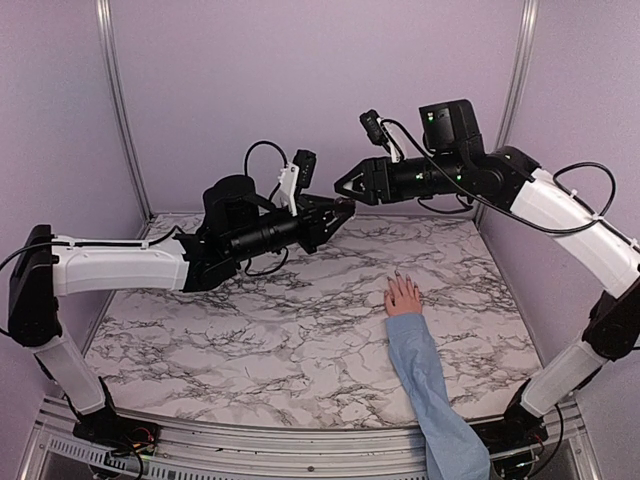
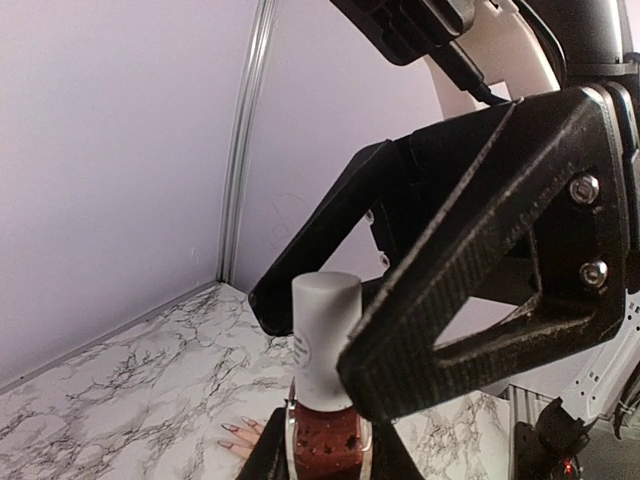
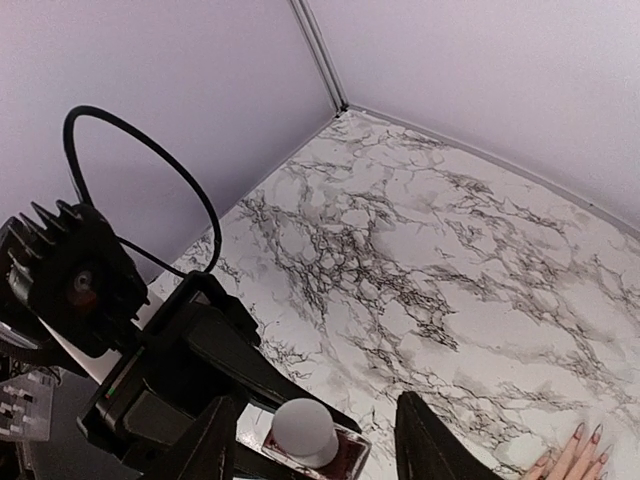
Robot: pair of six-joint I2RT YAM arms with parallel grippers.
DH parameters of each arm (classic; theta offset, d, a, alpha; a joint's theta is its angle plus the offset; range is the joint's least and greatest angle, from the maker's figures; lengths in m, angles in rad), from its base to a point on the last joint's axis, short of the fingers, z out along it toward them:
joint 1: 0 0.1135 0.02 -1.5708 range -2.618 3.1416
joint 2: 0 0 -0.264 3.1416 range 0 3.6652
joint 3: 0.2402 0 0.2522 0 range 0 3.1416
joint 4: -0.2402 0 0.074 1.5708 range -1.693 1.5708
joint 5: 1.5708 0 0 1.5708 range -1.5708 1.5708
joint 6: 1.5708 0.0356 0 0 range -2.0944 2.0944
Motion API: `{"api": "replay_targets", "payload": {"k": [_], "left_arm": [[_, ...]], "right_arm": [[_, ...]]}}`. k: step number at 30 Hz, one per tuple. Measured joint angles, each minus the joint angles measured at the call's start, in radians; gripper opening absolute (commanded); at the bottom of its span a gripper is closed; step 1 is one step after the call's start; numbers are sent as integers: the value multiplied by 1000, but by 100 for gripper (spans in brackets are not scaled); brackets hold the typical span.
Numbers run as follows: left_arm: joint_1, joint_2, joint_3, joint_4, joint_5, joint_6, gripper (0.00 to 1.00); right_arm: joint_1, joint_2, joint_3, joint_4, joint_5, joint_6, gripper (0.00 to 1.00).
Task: Paint the nails
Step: Unscrew the nail polish bottle.
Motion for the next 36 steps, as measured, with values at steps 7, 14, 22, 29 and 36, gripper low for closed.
{"api": "replay_targets", "payload": {"k": [7, 14, 22, 29, 36], "left_arm": [[-16, 0, 3, -71, -98, 72, 0], [-29, 4, 39, -136, -172, 134, 0], [-31, 6, 55, -164, -191, 162, 0], [-14, 6, 55, -165, -125, 163, 0], [40, 2, 55, -114, 87, 103, 0]], "right_arm": [[0, 29, 7, -26, 65, 26, 38], [0, 32, 7, -27, 64, 29, 19], [-2, 39, 7, -22, 43, 14, 7], [-9, 39, 7, -22, 5, -43, 3], [-16, 18, 7, -8, -63, -145, 1]]}}
